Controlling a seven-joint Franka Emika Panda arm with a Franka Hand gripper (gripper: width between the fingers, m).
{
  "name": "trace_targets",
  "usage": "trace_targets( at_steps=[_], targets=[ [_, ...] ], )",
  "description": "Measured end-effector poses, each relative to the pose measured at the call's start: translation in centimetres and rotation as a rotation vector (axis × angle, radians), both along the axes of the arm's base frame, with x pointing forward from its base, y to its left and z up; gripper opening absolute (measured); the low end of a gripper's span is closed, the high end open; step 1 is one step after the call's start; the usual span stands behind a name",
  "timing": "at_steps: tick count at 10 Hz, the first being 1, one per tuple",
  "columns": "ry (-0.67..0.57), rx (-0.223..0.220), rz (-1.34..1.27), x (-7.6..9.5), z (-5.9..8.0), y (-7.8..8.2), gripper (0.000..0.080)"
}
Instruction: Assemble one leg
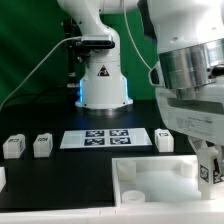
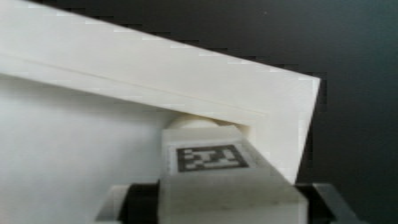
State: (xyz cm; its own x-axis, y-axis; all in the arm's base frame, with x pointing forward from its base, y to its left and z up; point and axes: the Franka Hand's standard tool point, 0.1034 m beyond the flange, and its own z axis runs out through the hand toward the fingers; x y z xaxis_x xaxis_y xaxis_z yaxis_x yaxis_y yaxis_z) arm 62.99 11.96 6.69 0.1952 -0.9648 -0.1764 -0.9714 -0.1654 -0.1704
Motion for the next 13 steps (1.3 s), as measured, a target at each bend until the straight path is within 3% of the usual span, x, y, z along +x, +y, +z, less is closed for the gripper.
trace_targets(
  at_steps=[2,4,5,6,8,10,13],
  targets=[
    [0.063,0.086,-0.409,-0.05,-0.11,1.06,0.0299],
    [0.076,0.098,-0.476,-0.01,-0.10,0.94,0.0299],
    [0.076,0.098,-0.474,-0.06,-0.17,1.00,0.0483],
    [0.069,0.092,-0.438,-0.07,-0.19,1.00,0.0594],
    [0.056,0.076,-0.305,-0.32,-0.03,1.06,0.0638],
    [0.010,-0.007,0.156,-0.07,0.65,0.50,0.0646],
    [-0.075,-0.061,0.533,-0.01,0.49,0.33,0.0649]
  ],
)
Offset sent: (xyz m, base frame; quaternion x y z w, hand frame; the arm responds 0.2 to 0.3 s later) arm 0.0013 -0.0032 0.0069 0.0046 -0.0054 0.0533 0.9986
